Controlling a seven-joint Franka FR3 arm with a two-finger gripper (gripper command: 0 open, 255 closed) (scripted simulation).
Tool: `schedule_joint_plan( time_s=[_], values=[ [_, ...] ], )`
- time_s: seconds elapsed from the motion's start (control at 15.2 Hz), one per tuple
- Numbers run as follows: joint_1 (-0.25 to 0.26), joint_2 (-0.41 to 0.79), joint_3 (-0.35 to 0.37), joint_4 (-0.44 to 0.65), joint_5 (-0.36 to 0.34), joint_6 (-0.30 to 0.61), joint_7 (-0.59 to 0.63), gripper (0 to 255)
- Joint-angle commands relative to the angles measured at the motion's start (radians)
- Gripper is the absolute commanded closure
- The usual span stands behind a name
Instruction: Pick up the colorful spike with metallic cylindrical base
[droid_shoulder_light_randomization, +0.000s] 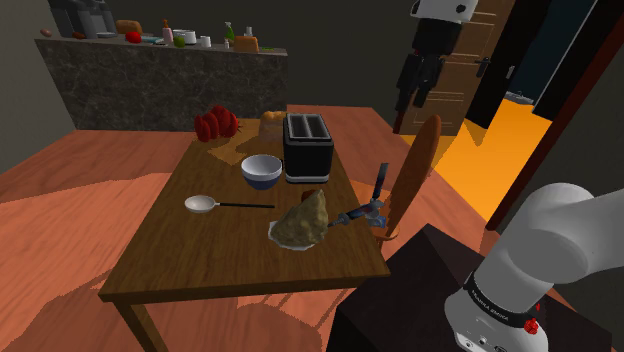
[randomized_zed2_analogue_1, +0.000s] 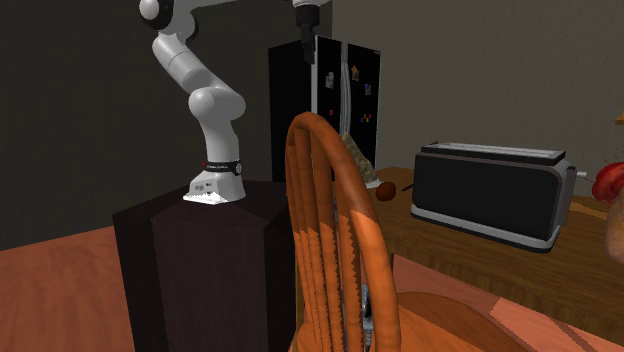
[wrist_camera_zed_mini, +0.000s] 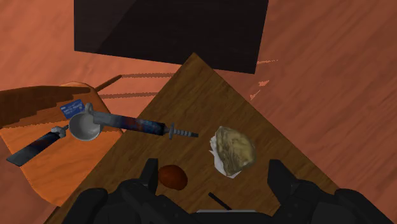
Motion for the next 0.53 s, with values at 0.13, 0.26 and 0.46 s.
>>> schedule_joint_plan(
  time_s=[0.13,0.26,0.46],
  values=[
    [-0.016,0.038,-0.018,-0.016,-0.015,0.045,-0.013,0],
    [-0.031,0.08,-0.037,-0.029,-0.029,0.09,-0.025,0],
    [-0.054,0.148,-0.065,-0.04,-0.047,0.156,-0.043,0]
  ],
)
